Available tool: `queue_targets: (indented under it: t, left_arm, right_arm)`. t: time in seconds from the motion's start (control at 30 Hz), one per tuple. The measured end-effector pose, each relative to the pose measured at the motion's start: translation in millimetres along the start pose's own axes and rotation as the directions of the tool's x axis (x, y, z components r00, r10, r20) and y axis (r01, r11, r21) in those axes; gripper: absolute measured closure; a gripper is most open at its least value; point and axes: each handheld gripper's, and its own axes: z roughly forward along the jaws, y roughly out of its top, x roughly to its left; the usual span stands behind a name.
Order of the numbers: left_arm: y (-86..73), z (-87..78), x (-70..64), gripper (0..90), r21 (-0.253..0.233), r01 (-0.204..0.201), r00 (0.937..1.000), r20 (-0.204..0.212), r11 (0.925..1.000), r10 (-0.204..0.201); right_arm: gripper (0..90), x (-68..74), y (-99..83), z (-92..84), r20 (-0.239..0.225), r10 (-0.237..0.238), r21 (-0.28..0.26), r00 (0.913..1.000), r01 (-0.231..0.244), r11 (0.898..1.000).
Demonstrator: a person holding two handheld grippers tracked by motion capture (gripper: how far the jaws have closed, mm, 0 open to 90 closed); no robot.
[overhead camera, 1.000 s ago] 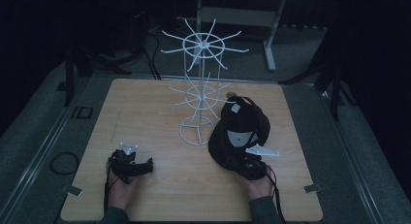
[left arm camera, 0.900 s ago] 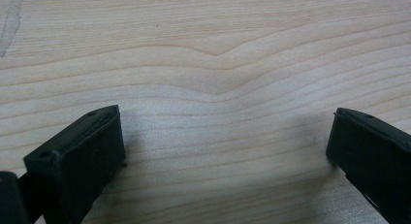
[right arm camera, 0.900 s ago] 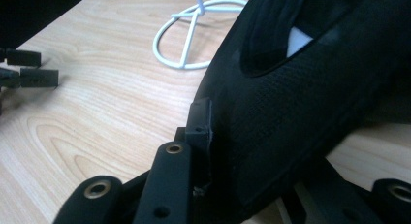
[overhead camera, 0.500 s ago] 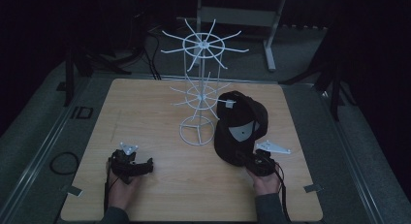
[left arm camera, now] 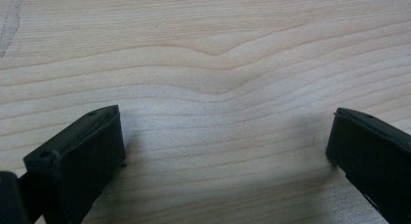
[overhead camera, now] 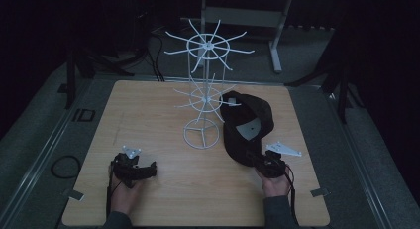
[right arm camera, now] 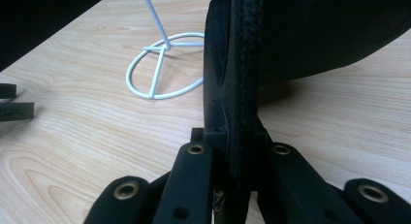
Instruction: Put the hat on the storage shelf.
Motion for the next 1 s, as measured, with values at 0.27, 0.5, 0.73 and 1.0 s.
queue_targets:
  t: [0.27, 0.5, 0.73, 1.0]
  left_arm:
    - [0.0, 0.1, 0.0, 0.2, -0.001, 0.000, 1.0000, 0.000, 1.0000, 0.000]
    - [0.0, 0.0, -0.1, 0.2, -0.001, 0.000, 1.0000, 0.000, 1.0000, 0.000]
    - [0.0, 0.0, 0.0, 0.2, 0.000, 0.000, 1.0000, 0.000, 1.0000, 0.000]
    - [0.0, 0.1, -0.1, 0.2, -0.002, 0.002, 1.0000, 0.000, 1.0000, -0.002]
  right_arm:
    - [86.5, -3.9, 4.9, -2.6, 0.022, -0.014, -0.005, 0.9997, 0.014, 1.000]
    - [86.5, -8.3, 12.5, -5.1, 0.045, -0.031, -0.011, 0.9985, 0.032, 0.999]
    - [86.5, -14.6, 19.9, -6.3, 0.066, -0.056, -0.013, 0.9963, 0.057, 0.998]
    - [86.5, -21.9, 28.1, -3.5, 0.079, -0.083, -0.003, 0.9934, 0.083, 0.997]
